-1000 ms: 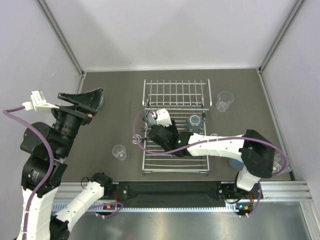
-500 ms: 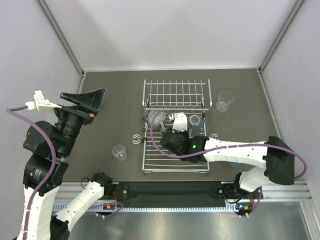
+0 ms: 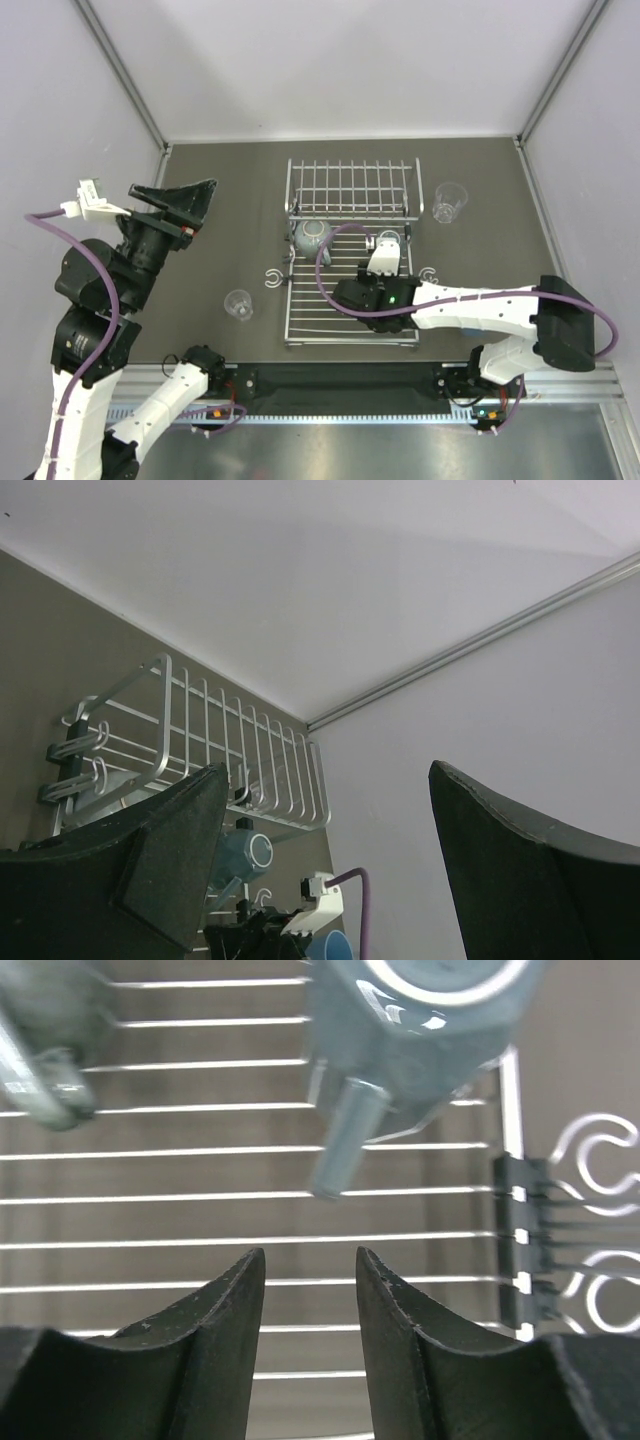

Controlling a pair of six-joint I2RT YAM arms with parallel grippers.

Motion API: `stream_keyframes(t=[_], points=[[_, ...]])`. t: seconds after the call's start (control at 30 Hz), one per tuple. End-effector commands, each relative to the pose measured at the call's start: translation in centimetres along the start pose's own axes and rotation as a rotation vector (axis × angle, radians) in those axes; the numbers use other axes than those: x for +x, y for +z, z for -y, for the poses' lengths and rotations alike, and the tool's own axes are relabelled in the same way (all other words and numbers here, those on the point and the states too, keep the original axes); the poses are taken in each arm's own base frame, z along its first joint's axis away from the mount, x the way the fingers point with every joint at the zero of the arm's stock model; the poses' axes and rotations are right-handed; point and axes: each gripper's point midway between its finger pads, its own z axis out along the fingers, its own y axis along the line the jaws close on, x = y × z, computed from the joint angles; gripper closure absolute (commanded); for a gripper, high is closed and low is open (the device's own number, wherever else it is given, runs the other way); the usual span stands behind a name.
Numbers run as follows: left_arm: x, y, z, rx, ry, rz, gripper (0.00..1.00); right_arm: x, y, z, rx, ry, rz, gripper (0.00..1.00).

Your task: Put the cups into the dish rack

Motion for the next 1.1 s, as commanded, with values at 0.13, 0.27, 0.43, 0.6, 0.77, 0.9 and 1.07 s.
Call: stream_keyframes(t=[0.13,0.27,0.43,0.6,0.77,0.9,1.07], points=[[-0.4,0.1,1.5,0.058,-0.01,0.01,0.14,-1.0,1.5,1.5,0.127,0.08,0.085,0.62],[-0.6,0.0,1.6,0.062,-0.008,0.016,0.14,-1.2,2.4,1.8,0.162,0.082,0.104,0.62],[-0.6,0.2,1.7,0.062,-0.006,0.015,0.14,-1.6,3.2,2.0,0.164,0.097,0.12,0.63],[-0.5,0.5,1.7,0.062,-0.007,0.011,0.14,-1.8,4.2,1.4,0.133,0.101,0.102,0.64],[-0.3,0.8,1.6,0.063,-0.008,0.004,0.14,-2.1,5.0,1.7,0.139,0.097,0.103,0.67],[-0.2,0.8,1.4,0.054,-0.002,0.003,0.14,-2.3,5.8,2.4,0.153,0.097,0.102,0.67],[0.0,1.0,0.9,0.037,0.01,0.001,0.14,-2.3,6.3,2.3,0.134,0.077,0.092,0.67]])
